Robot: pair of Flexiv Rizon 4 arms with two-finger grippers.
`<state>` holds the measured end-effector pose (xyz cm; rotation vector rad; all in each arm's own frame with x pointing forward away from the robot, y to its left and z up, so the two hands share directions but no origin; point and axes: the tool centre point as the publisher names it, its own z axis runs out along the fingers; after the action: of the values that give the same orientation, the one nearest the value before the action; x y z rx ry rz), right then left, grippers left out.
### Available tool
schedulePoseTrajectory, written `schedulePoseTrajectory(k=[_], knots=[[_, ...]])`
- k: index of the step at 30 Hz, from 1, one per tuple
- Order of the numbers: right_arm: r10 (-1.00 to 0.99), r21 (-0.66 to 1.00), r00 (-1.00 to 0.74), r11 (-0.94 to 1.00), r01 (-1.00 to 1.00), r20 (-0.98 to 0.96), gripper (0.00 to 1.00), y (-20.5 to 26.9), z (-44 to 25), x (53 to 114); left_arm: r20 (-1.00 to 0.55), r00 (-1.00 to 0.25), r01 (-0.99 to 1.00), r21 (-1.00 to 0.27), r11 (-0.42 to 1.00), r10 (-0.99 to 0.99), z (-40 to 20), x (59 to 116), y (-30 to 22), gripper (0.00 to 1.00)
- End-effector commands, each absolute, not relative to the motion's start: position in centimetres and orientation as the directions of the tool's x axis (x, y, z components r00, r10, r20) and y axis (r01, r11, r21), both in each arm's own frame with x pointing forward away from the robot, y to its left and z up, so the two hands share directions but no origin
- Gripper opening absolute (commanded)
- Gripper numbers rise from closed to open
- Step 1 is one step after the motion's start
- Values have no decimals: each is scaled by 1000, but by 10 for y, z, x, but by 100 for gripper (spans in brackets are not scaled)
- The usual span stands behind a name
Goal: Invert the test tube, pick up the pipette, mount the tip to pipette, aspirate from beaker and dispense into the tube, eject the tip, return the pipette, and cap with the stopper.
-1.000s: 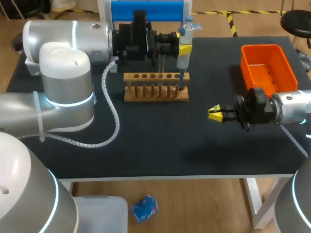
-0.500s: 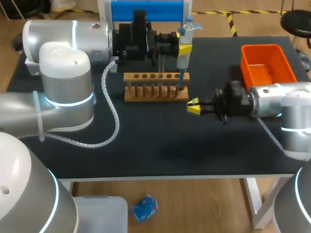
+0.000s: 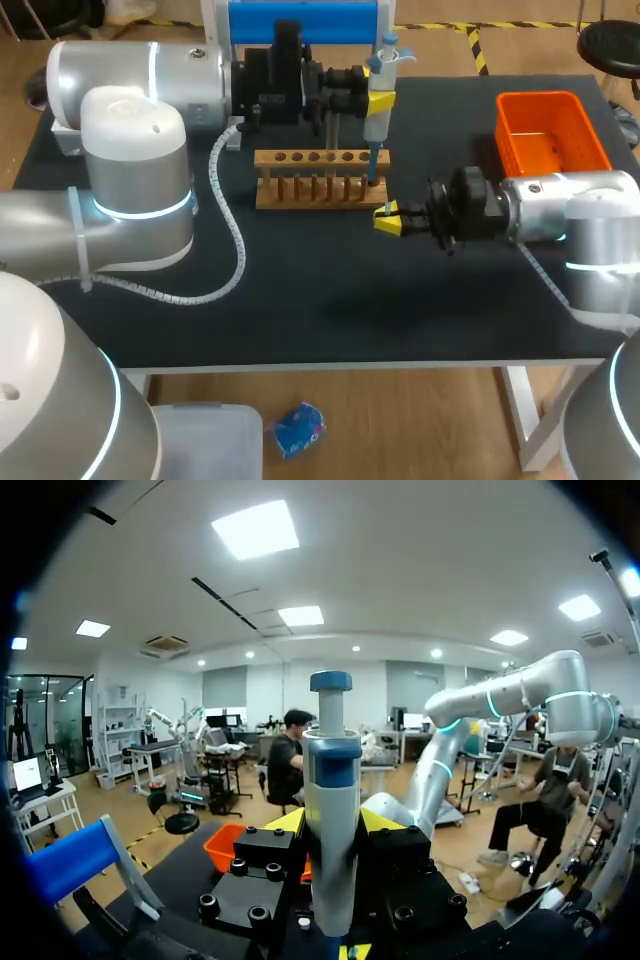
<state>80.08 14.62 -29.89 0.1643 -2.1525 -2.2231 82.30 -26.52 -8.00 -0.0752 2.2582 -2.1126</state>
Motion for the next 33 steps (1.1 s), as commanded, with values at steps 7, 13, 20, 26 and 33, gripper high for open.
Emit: schedulePoseTrajectory(k=[7, 13, 20, 26, 33], knots=[[-123, 998, -991, -39, -43, -47, 0, 157, -300, 807, -3, -998, -1, -998, 63, -67, -80, 824, -265, 0], [-132, 998, -990, -39, -45, -50, 0, 165, -296, 816, -3, -998, -1, -998, 63, -67, -80, 824, -265, 0], [-140, 997, -988, -38, -62, -67, 0, 171, -288, 826, -3, -998, -1, -998, 63, -67, -80, 824, -265, 0], [-146, 997, -986, -41, -68, -74, 0, 174, -286, 830, -3, -998, -1, -998, 63, -67, -80, 824, -265, 0], [-154, 997, -985, -41, -70, -75, 0, 177, -285, 831, -3, -998, -1, -998, 63, -67, -80, 824, -265, 0]])
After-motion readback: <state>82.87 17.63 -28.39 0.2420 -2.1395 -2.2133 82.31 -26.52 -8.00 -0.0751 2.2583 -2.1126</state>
